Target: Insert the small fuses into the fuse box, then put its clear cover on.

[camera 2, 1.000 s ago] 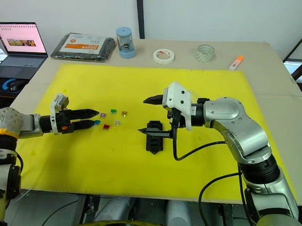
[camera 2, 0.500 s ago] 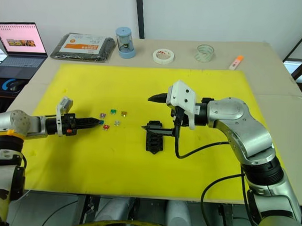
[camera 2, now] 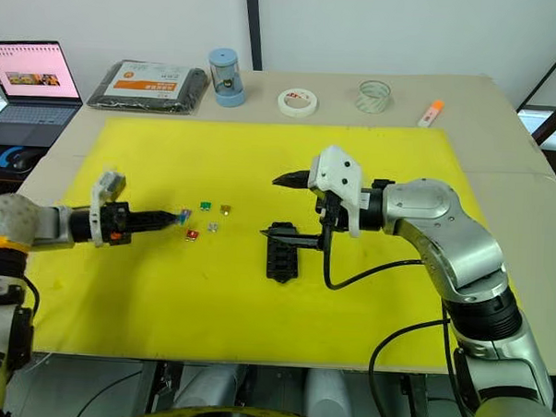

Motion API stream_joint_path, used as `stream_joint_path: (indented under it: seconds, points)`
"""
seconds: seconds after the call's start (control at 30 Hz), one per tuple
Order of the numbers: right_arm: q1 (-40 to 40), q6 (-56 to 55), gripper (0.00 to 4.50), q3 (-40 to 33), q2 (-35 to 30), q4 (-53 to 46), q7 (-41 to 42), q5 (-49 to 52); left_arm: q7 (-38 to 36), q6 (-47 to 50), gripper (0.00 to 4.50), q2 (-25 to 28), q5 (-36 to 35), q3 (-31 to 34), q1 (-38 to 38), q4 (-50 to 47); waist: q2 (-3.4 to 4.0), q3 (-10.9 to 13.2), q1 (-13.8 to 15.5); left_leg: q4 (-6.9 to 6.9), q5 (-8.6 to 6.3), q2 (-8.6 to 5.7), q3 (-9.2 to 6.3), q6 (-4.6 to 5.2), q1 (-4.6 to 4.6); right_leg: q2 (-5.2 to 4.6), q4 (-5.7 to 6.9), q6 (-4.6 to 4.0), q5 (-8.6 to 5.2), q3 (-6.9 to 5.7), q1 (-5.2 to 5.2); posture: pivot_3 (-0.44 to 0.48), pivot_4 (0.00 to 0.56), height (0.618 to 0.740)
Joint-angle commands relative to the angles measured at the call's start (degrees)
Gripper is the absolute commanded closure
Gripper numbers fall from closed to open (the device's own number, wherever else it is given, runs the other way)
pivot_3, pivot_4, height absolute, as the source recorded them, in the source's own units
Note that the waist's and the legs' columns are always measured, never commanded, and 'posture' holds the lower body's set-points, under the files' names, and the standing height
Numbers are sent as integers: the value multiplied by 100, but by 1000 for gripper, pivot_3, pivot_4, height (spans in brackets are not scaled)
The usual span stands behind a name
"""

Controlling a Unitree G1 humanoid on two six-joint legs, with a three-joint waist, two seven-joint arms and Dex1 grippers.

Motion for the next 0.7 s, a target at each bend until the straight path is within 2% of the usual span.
stream_joint_path:
  seconds: [0.03, 0.13, 0.2, 0.33, 0.43, 0.53, 0.7]
  points:
    - [-179, 673, 0, -371, -214, -151, 38, 618, -194, -38, 4480, 214, -595, 354, -73, -1347, 1, 0, 12, 0, 0, 0, 0, 0, 0, -1, -2, 0, 0, 0, 1, 0, 150, 740]
    - [-380, 1263, 0, -471, -200, -121, -157, 993, -245, -852, 4480, 113, -610, 75, -195, -2666, 1, 1, 31, 0, -1, -1, 0, 0, -1, -3, -11, -1, 1, 2, 7, 0, 150, 740]
    - [-617, 1621, 0, -601, 140, -113, -541, 1374, -315, -1613, 4480, 17, -319, -311, -262, -3304, 1, 1, 29, -1, -1, 1, 1, 0, 1, -4, -18, -5, 3, 3, 12, 0, 150, 740]
    - [-853, 1665, 0, -383, 434, -263, -913, 1272, -181, -3361, 4480, -472, 459, -748, -250, -3690, 2, 1, 14, -8, -1, 13, 23, -1, 8, 0, -21, -12, 9, 9, 8, 0, 150, 740]
    - [-864, 1448, 655, -218, 410, -289, -951, 1017, -327, -4379, 4500, -500, 995, -1060, -64, -3822, 2, 2, 7, -10, -1, 15, 32, 0, 6, 2, -23, -12, 10, 14, 2, 0, 150, 740]
    - [-927, 1258, 1652, -89, 393, -251, -970, 796, -294, -5002, 4500, -650, 1261, -1244, -51, -3855, 2, 2, 25, -11, -2, 14, 40, 1, 3, 2, -24, -11, 10, 21, -3, 0, 150, 740]
    - [-1023, 1157, 1652, -44, 434, -217, -964, 734, -461, -5772, 4500, -719, 1589, -1460, -39, -3681, 2, 2, 31, -10, -3, 13, 40, 4, 3, 3, -29, -8, 12, 22, 0, 0, 150, 740]
